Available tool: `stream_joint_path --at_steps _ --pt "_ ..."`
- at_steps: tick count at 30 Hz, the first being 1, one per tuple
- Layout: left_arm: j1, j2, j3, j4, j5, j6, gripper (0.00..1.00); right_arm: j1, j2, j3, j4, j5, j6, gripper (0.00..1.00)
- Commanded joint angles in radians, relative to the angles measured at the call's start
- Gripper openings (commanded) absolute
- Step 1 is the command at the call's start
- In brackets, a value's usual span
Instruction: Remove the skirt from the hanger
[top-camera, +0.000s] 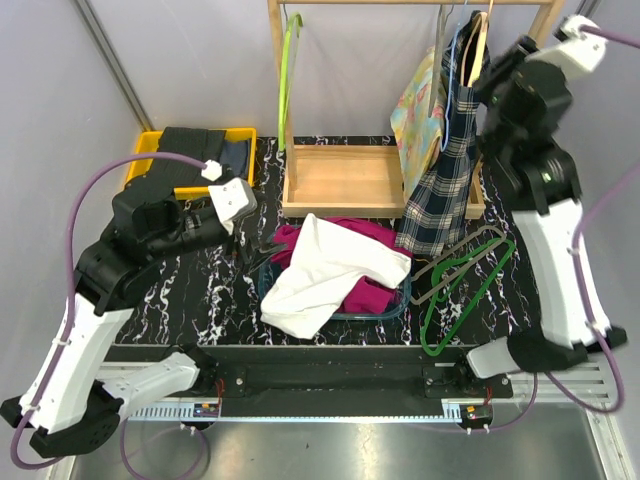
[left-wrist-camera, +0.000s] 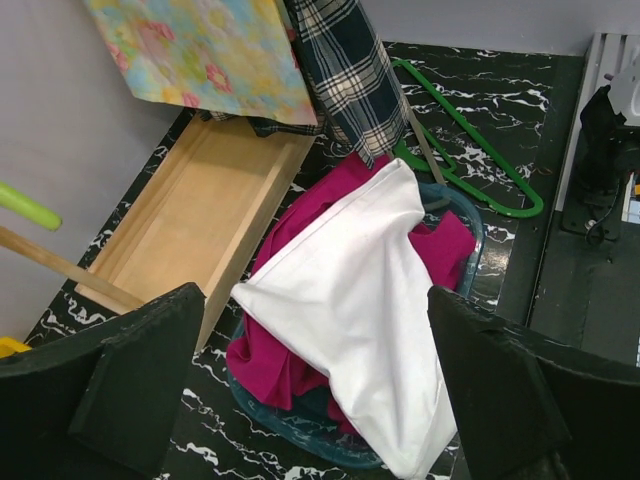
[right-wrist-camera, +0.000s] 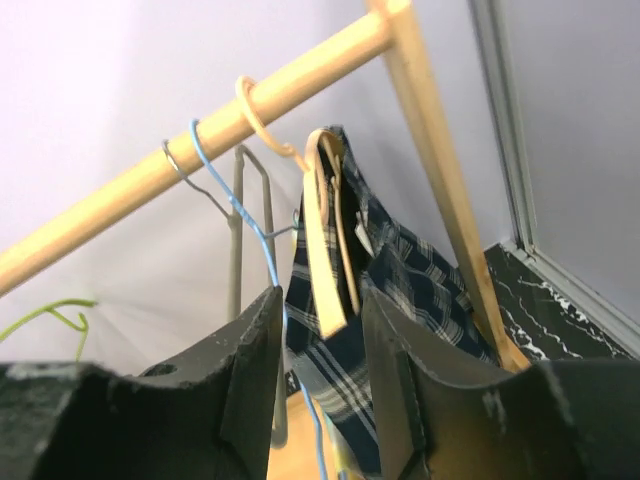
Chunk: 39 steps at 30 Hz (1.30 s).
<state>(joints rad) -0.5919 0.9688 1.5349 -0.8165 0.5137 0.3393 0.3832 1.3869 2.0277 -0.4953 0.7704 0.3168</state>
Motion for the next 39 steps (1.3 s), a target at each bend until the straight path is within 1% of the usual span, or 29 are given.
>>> stream_joint_path --at_steps 1,2,4,8,11,16,21,23,31,36,39 --pt "-0.003 -0.042 -0.047 0.011 -0.046 -0.016 0.99 -0.049 0.17 0.161 -0.009 -0.062 -0.059 0.46" --pt "-0.003 -0.053 -0.058 0.01 -0.044 -0.022 0.99 -0.059 0.197 0.227 -0.018 -0.072 -0.045 0.46" --pt "-0.002 -0.061 -0.067 0.011 -0.043 -0.028 0.99 -0.092 0.265 0.284 -0.041 -0.109 -0.03 0.46" --pt "-0.002 -0.077 -0.074 0.011 -0.041 -0.04 0.99 -0.131 0.356 0.419 -0.089 -0.125 -0.019 0.46" --pt "-0.003 -0.088 -0.081 0.011 -0.044 -0.039 0.99 -0.165 0.394 0.451 -0.111 -0.146 -0.001 0.47" --pt "-0.002 -0.09 -0.078 0.013 -0.043 -0.042 0.99 -0.228 0.432 0.456 -0.135 -0.241 0.056 0.47" --pt "-0.002 -0.081 -0.059 0.011 -0.038 -0.046 0.99 -0.323 0.494 0.503 -0.199 -0.41 0.151 0.47" --pt "-0.002 -0.084 -0.059 0.013 -0.04 -0.048 0.99 -0.326 0.488 0.519 -0.206 -0.431 0.174 0.47" --pt "0.007 -0.082 -0.081 0.02 -0.027 -0.045 0.99 -0.326 0.423 0.471 -0.129 -0.54 0.168 0.47" --pt "0.007 -0.084 -0.079 0.022 -0.029 -0.042 0.99 -0.326 0.377 0.421 -0.088 -0.599 0.202 0.47" --pt "0.007 -0.087 -0.081 0.022 -0.032 -0.043 0.99 -0.325 0.388 0.43 -0.077 -0.618 0.203 0.48"
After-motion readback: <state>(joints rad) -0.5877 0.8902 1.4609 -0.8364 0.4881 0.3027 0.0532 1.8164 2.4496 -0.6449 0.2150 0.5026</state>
